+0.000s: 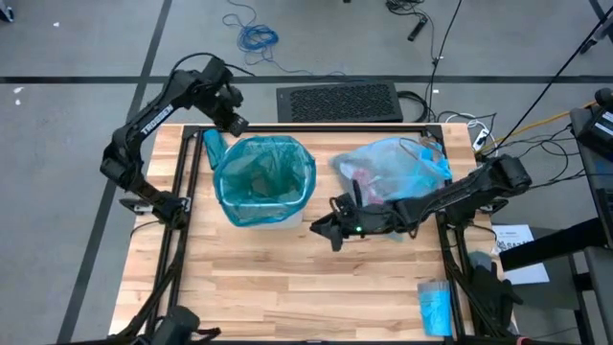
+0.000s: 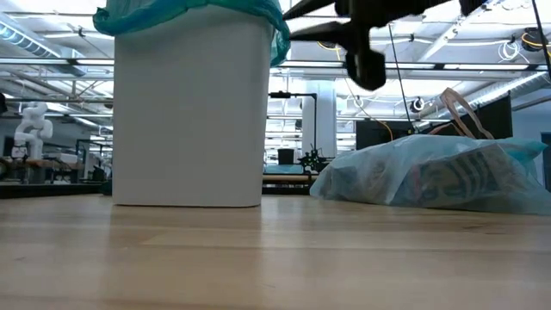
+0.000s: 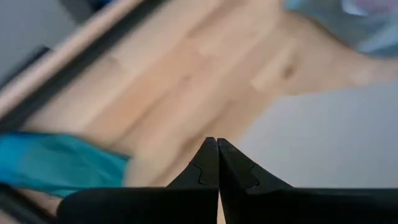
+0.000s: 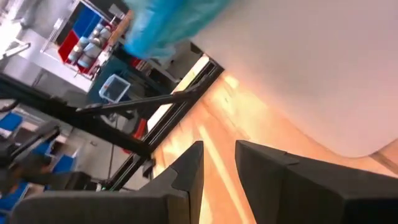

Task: Place trash/remove bag and relplace
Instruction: Insert the blue trash bag into the white trash bin

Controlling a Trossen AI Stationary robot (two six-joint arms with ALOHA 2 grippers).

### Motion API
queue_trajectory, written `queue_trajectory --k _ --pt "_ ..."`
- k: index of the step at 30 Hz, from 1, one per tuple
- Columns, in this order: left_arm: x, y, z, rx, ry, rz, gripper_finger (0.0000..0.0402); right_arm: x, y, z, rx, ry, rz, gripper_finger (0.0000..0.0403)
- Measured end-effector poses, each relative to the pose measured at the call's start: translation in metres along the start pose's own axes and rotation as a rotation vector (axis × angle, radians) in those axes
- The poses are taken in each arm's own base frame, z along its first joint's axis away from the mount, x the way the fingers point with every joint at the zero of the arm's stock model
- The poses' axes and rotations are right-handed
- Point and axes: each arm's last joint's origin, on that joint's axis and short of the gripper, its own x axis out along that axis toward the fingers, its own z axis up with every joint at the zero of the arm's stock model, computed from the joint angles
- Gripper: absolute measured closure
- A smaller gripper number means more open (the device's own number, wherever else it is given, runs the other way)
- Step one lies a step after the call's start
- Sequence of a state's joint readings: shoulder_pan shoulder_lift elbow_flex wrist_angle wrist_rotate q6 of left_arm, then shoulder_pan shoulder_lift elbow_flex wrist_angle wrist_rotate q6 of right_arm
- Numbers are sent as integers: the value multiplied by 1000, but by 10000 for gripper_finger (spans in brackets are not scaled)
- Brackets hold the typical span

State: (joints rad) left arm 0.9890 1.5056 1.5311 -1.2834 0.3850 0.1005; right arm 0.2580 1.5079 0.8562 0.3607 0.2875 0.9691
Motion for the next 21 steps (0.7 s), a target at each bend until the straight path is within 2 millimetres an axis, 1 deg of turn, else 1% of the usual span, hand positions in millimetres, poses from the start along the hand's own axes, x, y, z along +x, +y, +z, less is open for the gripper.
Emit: queue_trajectory --k 5,10,15,21 --pt "0 -3 -7 15 65 -74 402 14 -5 3 29 -65 46 319" --pt "-2 -8 -12 13 91 -174 402 23 -14 10 43 -104 42 319" --pt "-7 -21 -17 52 79 -223 402 27 -19 13 54 -115 33 319" --pt "-4 -39 -18 113 96 -253 402 28 -24 21 55 -141 28 319"
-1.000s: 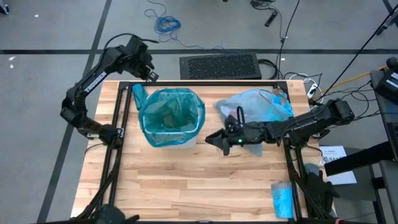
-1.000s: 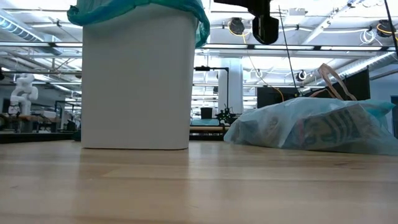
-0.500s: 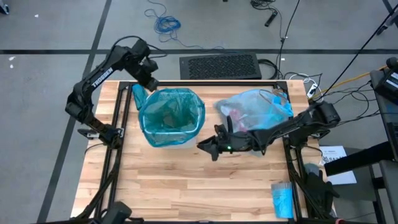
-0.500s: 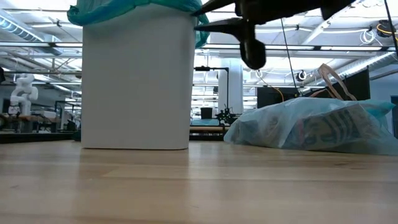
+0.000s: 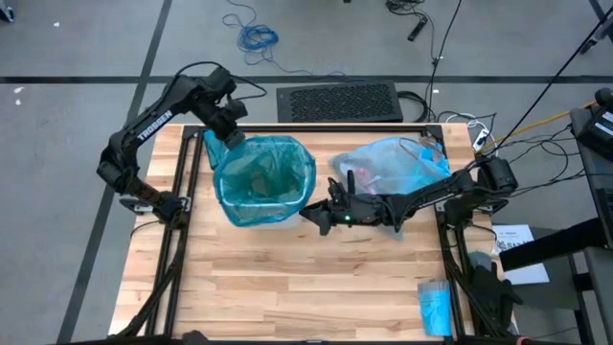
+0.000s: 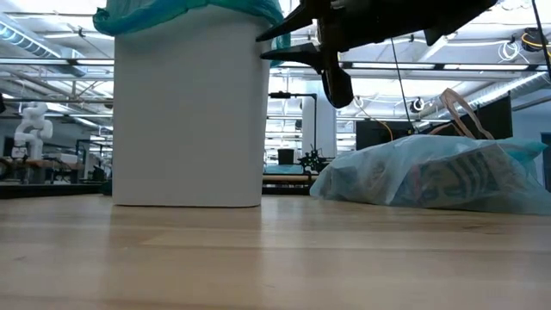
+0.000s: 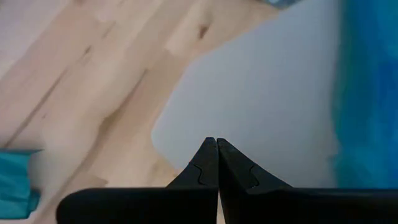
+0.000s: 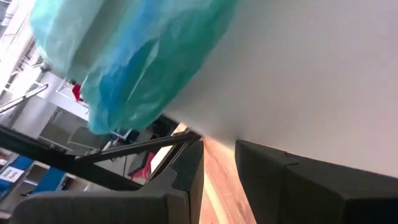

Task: Place trash/remove bag and relplace
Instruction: Insert the blue trash bag into the white trash bin

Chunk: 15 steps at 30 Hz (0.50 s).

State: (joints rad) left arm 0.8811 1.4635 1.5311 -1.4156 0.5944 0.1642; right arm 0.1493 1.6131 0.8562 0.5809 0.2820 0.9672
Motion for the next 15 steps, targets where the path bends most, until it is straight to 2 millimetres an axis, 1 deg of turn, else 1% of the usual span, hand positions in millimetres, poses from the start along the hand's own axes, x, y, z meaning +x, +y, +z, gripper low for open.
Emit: queue_trajectory --k 8,15 --pt "10 -18 6 64 -11 -82 401 1 -2 6 3 -28 5 319" --pt "19 -32 8 111 2 -95 401 3 -6 12 6 -42 -8 319"
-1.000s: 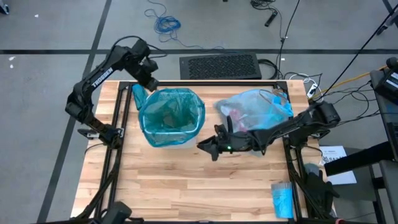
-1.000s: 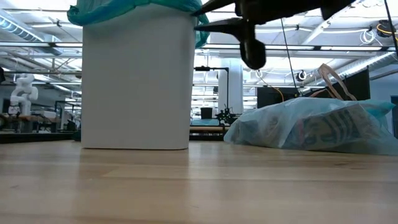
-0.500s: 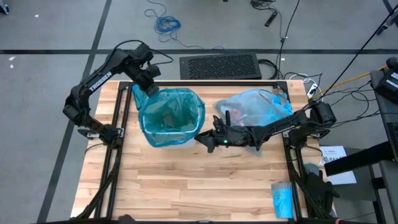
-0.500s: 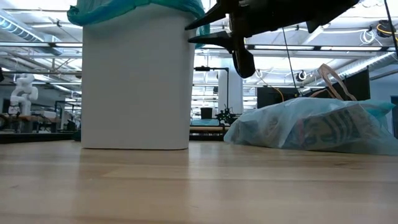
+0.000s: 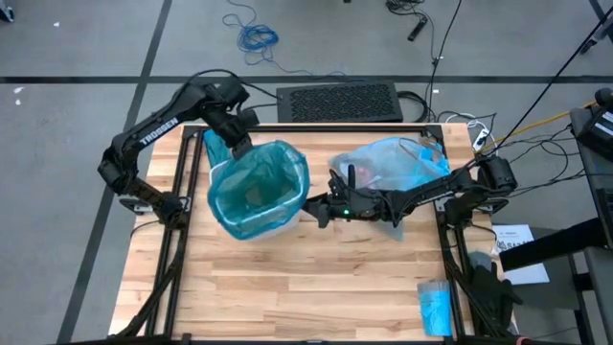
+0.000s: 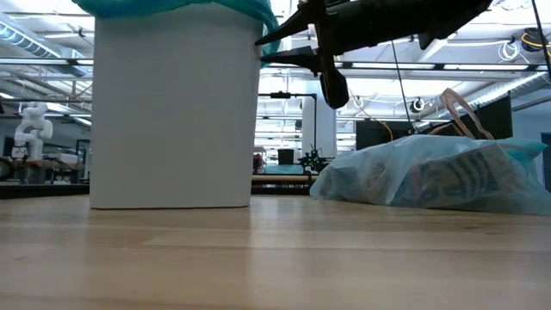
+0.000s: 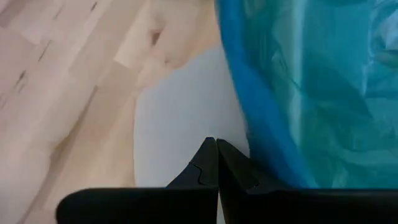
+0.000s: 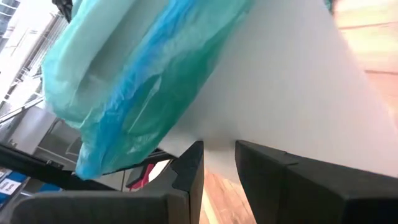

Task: Place trash/remove bag and relplace
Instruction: Insert the blue trash bag into the white trash bin

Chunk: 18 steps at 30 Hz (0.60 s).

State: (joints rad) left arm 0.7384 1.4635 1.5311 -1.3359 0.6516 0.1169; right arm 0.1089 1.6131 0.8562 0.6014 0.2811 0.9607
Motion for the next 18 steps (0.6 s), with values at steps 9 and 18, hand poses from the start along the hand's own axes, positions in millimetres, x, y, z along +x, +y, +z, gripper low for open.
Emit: queue_trajectory --k 9,18 --pt "-22 1 -10 -27 -64 281 401 -2 5 -7 8 42 30 319" --pt "-77 -30 -66 -138 -216 389 401 -10 13 -4 19 52 41 319"
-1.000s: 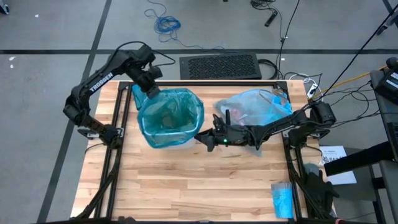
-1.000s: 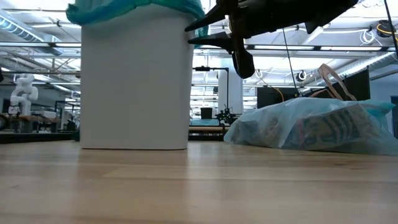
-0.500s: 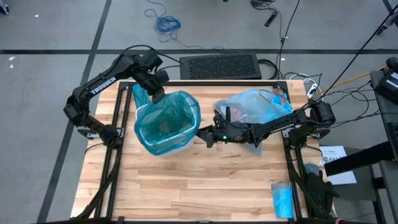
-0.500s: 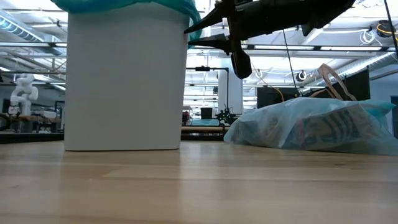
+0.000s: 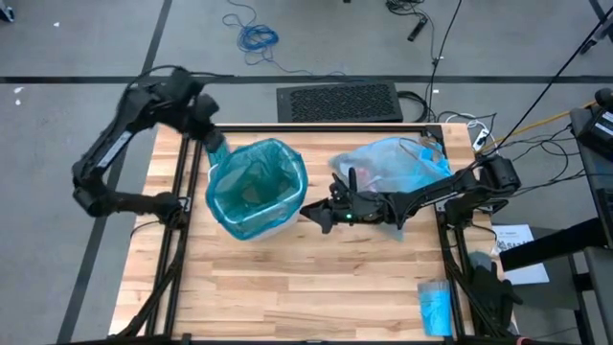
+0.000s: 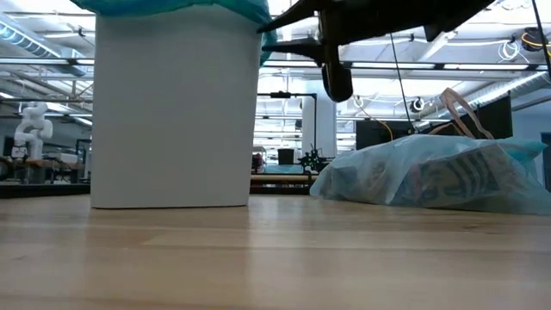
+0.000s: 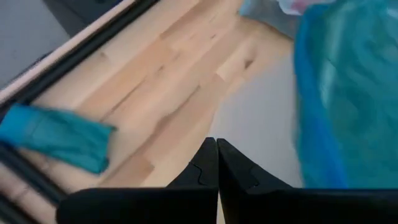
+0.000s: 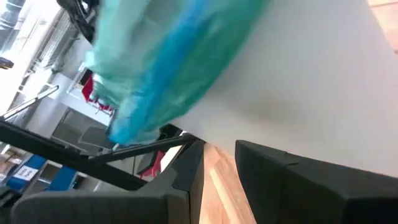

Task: Place trash/remove bag and relplace
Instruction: Insert the blue trash bag into the white trash bin

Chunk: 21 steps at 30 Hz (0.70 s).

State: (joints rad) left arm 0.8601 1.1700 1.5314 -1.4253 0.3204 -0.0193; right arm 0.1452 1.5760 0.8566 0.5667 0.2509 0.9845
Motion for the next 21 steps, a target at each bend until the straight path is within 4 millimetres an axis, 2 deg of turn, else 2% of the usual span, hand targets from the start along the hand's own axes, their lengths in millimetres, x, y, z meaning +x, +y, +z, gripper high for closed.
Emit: queue_trajectory --k 3,6,14,21 --pt "-16 -6 -19 -20 2 4 395 -5 3 6 -12 14 0 319" --pt "-23 -11 -30 -42 15 -6 377 -9 3 10 -28 21 -17 319" --pt "-32 -19 -43 -101 22 -70 322 -13 4 18 -39 51 -2 319" --pt "-29 -30 -46 -91 71 -101 316 -23 9 24 -75 53 -15 319"
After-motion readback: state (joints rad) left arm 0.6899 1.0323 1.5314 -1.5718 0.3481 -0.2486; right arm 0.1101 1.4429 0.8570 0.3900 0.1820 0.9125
